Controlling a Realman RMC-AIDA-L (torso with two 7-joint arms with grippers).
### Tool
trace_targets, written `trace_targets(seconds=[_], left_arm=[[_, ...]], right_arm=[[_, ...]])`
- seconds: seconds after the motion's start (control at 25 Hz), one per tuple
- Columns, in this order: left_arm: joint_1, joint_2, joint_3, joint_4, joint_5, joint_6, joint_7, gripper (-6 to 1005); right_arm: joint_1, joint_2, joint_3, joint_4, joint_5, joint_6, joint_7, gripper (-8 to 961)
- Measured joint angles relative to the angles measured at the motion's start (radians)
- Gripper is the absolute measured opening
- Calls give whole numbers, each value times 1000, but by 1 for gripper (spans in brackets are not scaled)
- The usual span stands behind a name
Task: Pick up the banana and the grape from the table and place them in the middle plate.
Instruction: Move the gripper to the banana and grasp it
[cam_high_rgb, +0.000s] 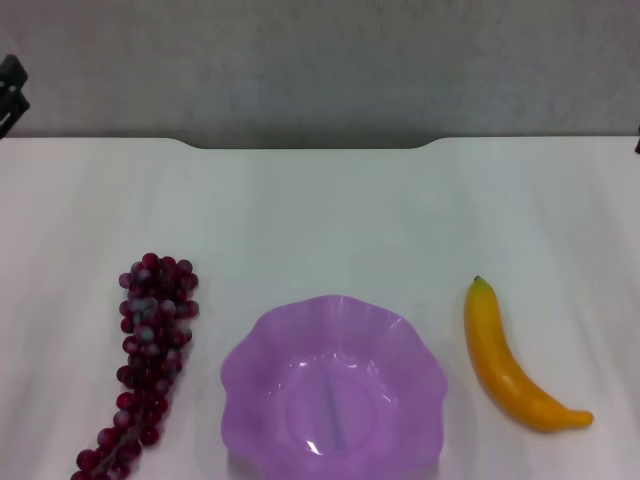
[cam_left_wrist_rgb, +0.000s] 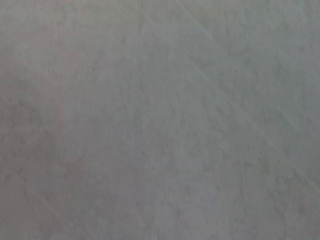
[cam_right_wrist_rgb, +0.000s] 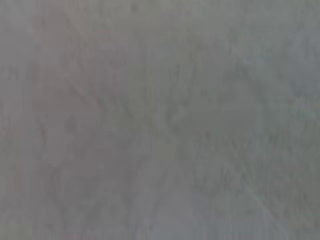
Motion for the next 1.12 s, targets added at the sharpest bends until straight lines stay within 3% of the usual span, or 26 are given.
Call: trace_targets(seconds=[0.44,0.84,1.12], left_arm=[[21,-24,-10,-38,-2,-24,45,876],[12,-30,-11,-39,-2,-26,77,874],[4,-30,-11,-32,-2,-26,82,876]], right_arm=[[68,0,46,-37,9,291,10,884],[197,-3,-70,46,12,374,61,884],[203,-3,-80,71,12,407,92,884]])
